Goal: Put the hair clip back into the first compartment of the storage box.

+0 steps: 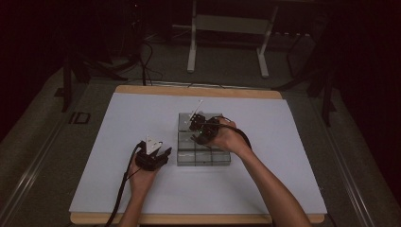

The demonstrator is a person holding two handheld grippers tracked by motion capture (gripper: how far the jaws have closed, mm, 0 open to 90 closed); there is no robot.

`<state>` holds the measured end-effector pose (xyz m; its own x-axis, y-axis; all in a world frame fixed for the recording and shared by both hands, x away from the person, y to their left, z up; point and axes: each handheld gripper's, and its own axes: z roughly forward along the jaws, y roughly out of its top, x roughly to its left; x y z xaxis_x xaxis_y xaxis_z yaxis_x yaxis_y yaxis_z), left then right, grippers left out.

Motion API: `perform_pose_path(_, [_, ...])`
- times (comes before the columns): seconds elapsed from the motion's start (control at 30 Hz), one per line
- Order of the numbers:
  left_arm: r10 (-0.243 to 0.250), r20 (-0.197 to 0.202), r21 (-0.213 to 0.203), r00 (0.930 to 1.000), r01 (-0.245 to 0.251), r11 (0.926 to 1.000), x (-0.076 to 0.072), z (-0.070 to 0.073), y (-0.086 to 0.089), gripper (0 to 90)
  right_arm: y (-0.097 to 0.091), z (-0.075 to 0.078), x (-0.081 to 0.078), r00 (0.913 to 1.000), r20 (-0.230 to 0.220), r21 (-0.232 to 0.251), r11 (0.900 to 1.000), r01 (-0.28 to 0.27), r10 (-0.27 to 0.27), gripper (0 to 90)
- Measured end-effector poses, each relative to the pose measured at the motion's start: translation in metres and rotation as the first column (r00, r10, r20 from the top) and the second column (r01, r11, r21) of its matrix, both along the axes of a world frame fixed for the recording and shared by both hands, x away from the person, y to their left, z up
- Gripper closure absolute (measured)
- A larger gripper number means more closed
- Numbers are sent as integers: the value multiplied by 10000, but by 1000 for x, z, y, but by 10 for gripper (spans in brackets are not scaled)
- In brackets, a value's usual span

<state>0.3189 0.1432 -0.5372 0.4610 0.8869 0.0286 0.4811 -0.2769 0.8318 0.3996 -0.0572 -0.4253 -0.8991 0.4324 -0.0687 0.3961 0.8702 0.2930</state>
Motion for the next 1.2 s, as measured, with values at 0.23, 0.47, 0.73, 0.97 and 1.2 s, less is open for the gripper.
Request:
perform_pose_path(0.23, [6, 1, 7, 10000, -6, 10000, 0, 0, 0, 544, 2, -2, 1, 10000, -39, -35, 10000, 26, -26, 828])
perform_pose_path(0.47, [0, 4, 3, 10000, 0, 10000, 0, 0, 0, 543, 9, -3, 4, 9999, -81, 101, 9999, 87, -87, 828])
perform_pose_path(0.73, [0, 32, -13, 10000, 0, 10000, 0, 0, 0, 543, 26, -7, 9, 9998, -197, -72, 9999, 102, -103, 827])
perform_pose_path(0.97, [-21, 31, 7, 10000, 21, 10000, 0, 0, 0, 543, 36, -18, 17, 9983, -414, -361, 9985, 402, -417, 826])
perform_pose_path(1.2, [-14, 20, -2, 10000, 14, 10000, 0, 0, 0, 543, 45, -24, 27, 9960, -562, -468, 9967, 662, -688, 826])
